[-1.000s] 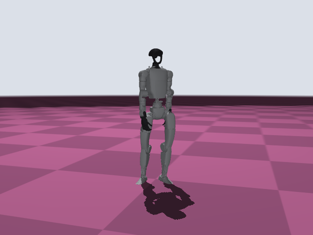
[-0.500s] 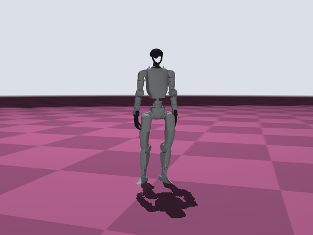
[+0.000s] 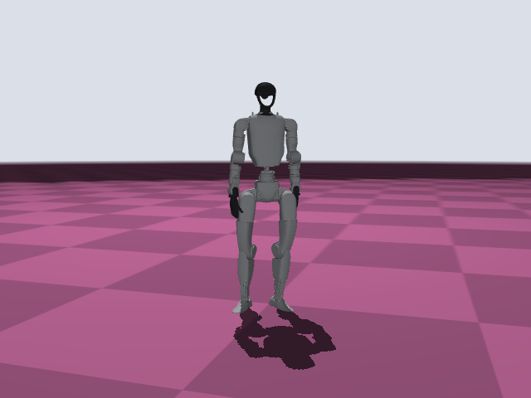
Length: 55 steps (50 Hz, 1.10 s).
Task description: Upper body actions
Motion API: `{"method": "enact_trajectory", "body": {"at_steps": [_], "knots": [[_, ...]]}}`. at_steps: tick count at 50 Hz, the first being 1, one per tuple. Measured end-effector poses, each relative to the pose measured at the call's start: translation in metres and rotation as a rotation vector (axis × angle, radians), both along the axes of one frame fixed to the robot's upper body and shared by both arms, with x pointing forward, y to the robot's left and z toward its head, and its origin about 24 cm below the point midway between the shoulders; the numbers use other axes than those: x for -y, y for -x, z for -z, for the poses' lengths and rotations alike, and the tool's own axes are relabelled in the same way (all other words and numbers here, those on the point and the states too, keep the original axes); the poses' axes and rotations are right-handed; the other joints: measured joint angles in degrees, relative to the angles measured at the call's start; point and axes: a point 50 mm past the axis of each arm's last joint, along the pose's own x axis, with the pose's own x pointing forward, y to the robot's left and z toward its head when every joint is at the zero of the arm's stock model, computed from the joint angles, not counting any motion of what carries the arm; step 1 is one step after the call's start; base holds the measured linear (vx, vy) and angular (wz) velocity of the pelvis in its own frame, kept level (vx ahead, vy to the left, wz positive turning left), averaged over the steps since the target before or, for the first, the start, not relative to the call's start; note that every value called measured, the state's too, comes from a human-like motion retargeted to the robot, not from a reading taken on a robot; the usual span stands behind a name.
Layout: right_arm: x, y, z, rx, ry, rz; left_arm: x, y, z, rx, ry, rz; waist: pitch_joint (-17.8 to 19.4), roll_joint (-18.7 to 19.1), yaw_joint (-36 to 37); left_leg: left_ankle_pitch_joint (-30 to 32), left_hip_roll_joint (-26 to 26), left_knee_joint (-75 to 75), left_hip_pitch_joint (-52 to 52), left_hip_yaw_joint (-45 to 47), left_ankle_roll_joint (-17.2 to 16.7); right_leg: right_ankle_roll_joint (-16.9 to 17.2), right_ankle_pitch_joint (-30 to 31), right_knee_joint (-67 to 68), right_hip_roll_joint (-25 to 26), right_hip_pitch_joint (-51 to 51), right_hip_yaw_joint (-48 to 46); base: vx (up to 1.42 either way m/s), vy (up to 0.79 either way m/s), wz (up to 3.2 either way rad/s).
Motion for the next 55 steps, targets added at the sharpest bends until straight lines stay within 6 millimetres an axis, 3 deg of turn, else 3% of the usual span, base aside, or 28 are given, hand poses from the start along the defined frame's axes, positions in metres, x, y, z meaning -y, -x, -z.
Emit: {"method": "enact_trajectory", "body": {"at_steps": [23, 55], "knots": [[0.0037, 0.0021, -0.0009, -0.056, 0.001, -0.042, 0.0039, -0.0071, 0.0012, 0.024, 0.012, 0.093, -0.25, -0.44, -0.28, 0.19, -0.87, 0.16, -0.65, -2.46, 0.57, 0.2, -0.26, -0.1, -0.4, 0.68, -1.82, 0.0, 0.0, 0.0], [0.0053, 0.004, -0.0014, -0.075, 0.008, -0.059, 0.007, -0.0069, 0.0014, 0.038, -0.004, 0.044, -0.56, 0.13, 0.28, 0.47, -0.72, -0.03, -1.33, -1.11, 0.74, 0.23, 0.0, -0.17, -0.29, -0.18, -0.67, 0.0, 0.0, 0.0]]}}
